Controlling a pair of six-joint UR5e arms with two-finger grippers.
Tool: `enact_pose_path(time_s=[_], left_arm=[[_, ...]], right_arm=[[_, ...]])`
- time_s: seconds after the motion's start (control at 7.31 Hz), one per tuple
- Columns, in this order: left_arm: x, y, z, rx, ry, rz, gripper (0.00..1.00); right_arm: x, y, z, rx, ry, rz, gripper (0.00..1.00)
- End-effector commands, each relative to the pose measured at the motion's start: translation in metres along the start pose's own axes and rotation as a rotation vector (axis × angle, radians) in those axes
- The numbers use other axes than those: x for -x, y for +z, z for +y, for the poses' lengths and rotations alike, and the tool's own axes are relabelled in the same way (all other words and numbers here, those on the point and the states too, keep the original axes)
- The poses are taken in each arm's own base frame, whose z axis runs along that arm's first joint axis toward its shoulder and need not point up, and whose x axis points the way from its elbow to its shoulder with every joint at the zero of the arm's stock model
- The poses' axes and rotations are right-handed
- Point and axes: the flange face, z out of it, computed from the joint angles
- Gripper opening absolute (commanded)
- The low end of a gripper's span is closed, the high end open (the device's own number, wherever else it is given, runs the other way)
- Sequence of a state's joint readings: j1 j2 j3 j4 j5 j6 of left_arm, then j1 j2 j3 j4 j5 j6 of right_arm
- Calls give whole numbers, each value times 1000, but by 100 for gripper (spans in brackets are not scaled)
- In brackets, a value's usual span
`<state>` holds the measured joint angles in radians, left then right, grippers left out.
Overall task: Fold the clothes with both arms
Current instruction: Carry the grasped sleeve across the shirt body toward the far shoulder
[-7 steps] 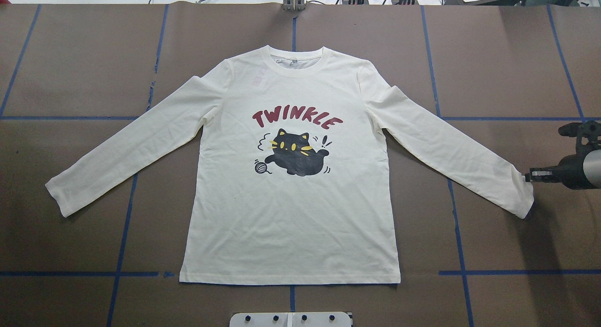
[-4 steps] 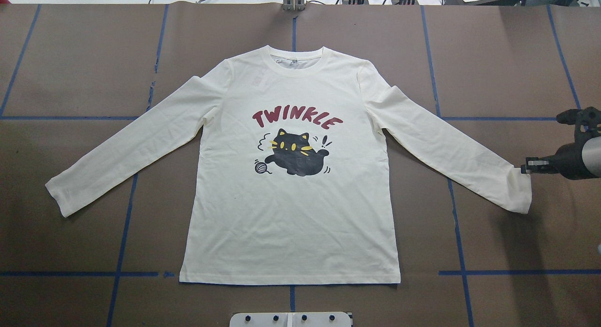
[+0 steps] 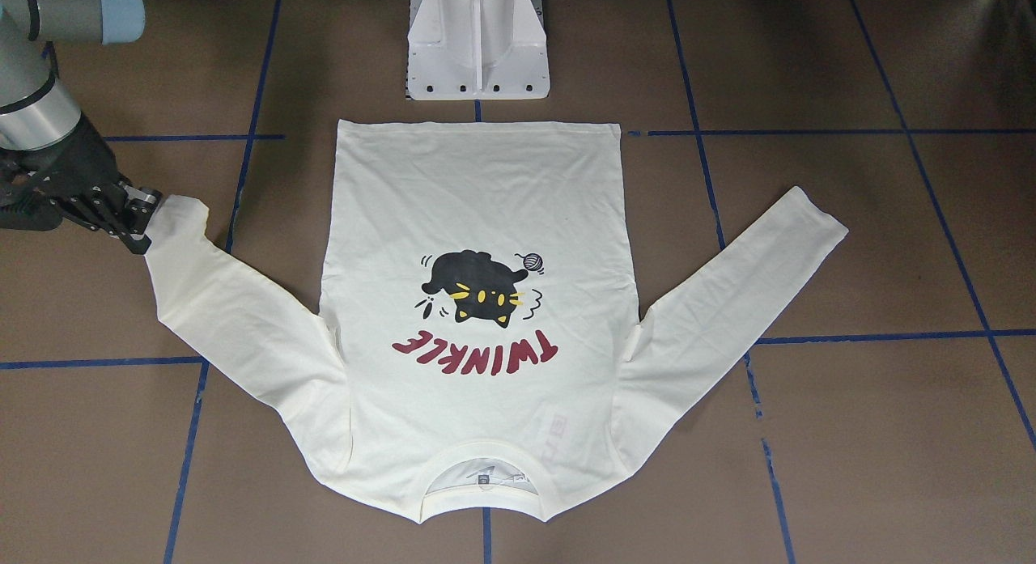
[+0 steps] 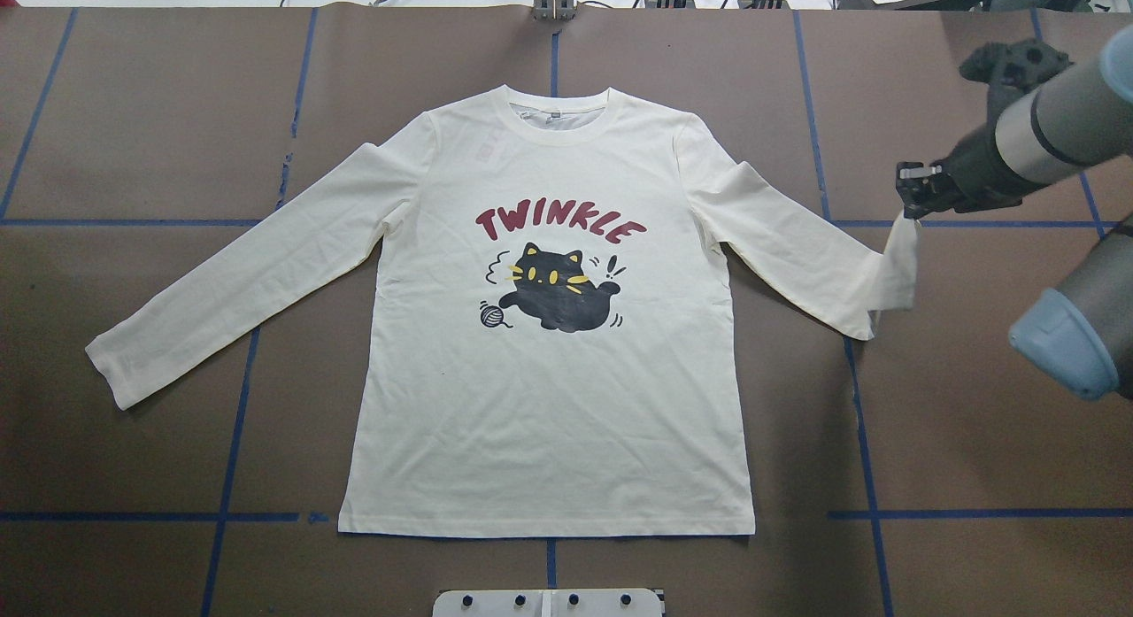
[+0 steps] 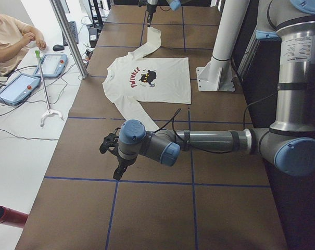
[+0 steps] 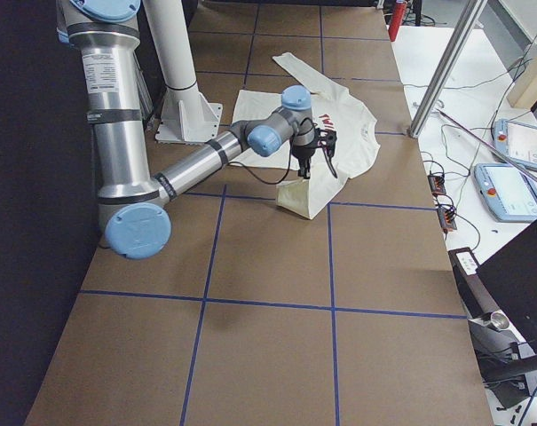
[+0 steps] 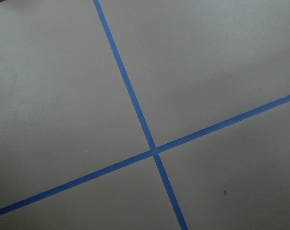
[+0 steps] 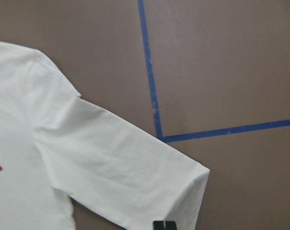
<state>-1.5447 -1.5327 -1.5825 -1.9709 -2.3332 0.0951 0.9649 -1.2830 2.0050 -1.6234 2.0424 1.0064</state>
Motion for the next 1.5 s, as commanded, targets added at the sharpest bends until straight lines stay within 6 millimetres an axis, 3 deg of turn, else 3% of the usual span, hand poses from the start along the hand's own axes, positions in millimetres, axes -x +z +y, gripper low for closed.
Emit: enact_pose_path(time_s=[0.0,0.27,0.41,0.55,0.68,0.96,1.09,1.37], left_arm=[[0,-1,1,-1,-2,-1,99],[1,-2,1,-2,-3,-4,99],[1,-4,1,-6,-3,-6,99],[-1,-5,0,-10,2,-2,99],[-1,-5,0,-8,0,-2,99],[0,-4,1,-6,-3,-3,99],[1,-3,2,-3,-6,-3,99],[3,1,8,7,-14,0,99]], right_arm=[[112,-93,-39,-45,8,-17,0],[191,-133,-69,-119,-25,-60,0],[231,-135,-71,-128,-36,-66,0],[286,-114,-47,-148,-72,-45,0],[351,-79,-29,-186,-74,-63,0],[447,36,16,-256,-86,-67,0],[479,64,24,-282,-87,-64,0],[508,85,39,-298,-108,-83,0]])
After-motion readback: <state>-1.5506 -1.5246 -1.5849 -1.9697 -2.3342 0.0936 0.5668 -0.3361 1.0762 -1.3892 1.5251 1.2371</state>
